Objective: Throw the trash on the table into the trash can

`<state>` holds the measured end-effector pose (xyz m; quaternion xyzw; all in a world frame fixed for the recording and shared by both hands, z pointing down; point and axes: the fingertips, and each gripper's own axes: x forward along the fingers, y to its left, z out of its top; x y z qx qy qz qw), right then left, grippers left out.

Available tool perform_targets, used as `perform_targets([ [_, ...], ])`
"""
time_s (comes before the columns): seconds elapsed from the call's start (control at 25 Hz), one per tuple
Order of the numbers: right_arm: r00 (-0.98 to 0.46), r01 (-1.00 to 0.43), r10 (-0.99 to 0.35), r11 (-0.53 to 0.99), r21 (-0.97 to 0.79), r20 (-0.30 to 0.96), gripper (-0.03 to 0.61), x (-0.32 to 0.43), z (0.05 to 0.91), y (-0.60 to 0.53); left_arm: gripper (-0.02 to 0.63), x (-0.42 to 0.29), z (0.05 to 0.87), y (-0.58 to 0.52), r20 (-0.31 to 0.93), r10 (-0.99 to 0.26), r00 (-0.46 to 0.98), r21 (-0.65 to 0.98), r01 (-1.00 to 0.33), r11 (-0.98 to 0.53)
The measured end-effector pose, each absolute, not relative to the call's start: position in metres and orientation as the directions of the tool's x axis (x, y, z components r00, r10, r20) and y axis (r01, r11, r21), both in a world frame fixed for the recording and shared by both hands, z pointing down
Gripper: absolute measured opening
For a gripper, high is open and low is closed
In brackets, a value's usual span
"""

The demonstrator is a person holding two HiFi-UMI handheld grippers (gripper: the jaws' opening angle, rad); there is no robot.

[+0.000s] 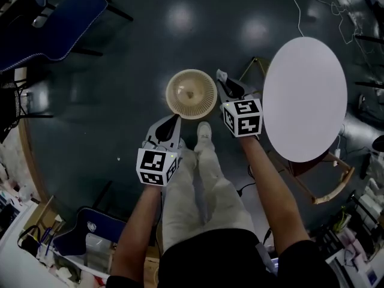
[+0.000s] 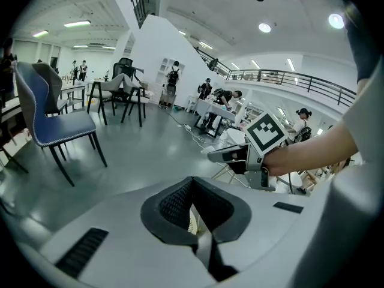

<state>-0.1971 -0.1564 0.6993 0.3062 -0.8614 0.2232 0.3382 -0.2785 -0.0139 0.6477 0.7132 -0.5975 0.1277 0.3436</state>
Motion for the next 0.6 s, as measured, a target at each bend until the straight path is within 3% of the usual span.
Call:
perform_targets([
  [0.6, -0.564, -0.656, -0.29, 0.726, -0.206, 0.774, 0.091, -0.197, 0.808, -0.117, 0.008, -0.298, 0.728, -0.005, 0.627, -0.753, 0.201, 0.327, -0.945, 0.02],
])
